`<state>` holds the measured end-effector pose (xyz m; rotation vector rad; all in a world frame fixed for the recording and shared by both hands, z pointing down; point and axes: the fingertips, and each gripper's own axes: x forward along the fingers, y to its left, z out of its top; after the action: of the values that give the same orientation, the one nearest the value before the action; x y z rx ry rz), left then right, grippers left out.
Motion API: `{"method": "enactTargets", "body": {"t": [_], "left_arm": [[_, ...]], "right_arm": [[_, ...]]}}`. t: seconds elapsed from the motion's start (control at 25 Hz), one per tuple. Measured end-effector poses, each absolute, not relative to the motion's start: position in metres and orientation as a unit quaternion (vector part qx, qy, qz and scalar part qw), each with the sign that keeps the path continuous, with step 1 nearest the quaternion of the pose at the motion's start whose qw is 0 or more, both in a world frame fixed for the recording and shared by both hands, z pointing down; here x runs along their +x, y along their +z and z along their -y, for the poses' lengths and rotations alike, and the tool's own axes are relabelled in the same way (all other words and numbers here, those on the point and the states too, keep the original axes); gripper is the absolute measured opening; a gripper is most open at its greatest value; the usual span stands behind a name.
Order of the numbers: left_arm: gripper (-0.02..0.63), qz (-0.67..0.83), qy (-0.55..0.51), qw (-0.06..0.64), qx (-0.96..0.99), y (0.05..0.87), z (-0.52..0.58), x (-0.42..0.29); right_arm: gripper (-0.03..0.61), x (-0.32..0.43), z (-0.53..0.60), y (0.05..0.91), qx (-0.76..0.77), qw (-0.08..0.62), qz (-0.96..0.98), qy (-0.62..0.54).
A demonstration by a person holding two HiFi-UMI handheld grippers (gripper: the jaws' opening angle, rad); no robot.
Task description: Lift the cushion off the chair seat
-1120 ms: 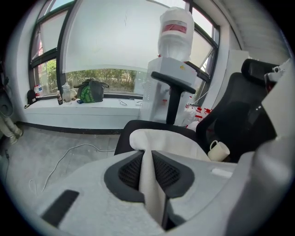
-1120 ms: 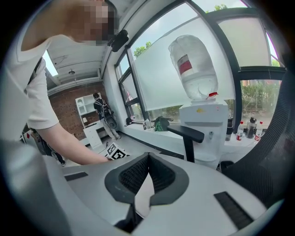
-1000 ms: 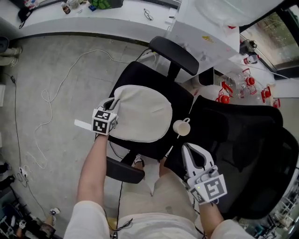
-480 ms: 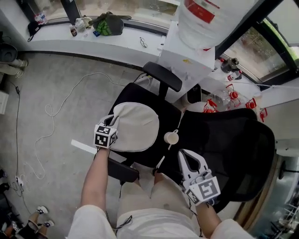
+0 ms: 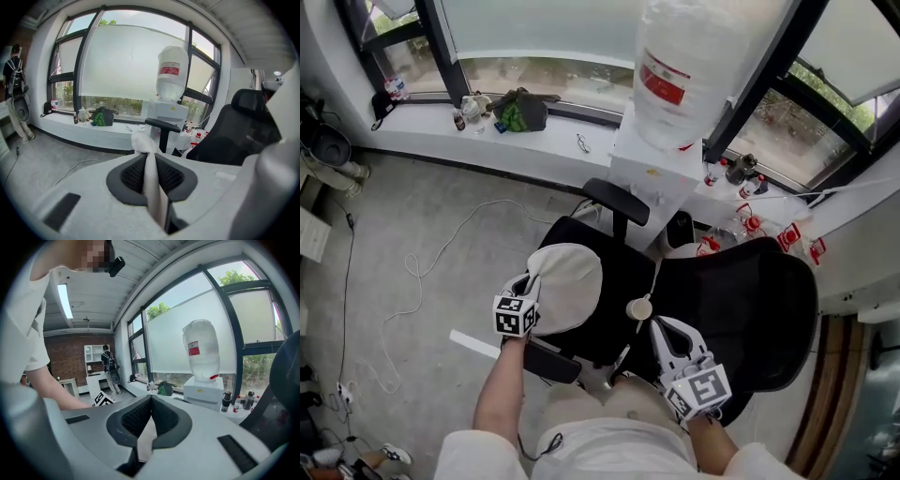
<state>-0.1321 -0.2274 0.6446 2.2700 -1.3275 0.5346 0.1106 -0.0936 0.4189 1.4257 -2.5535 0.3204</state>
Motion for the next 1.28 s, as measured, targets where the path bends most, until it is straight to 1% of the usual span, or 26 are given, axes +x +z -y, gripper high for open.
{"method": "enactTargets", "body": {"t": [0.52, 0.76, 1.04, 1.28], "left_arm": [[0.044, 0.506, 0.136, 0.18, 0.832, 0.548, 0.226, -0.147], [0.046, 0.541, 0.09, 0.163, 0.82, 0.494, 0.228, -0.167], [0.046, 0.564, 0.05, 0.125, 0.815, 0.432, 0.24, -0.189], [0.048, 0.565, 0.007, 0.079, 0.822, 0.375, 0.236, -0.197]], "right_arm": [[0.003, 0.091, 0.103, 0.376, 0.466, 0.061, 0.879, 0.077], [0.003, 0.102, 0.118, 0.357, 0.472, 0.047, 0.878, 0.067], [0.003, 0.111, 0.148, 0.341, 0.478, 0.046, 0.876, 0.048], [0.003, 0.114, 0.171, 0.325, 0.48, 0.032, 0.876, 0.039]]}}
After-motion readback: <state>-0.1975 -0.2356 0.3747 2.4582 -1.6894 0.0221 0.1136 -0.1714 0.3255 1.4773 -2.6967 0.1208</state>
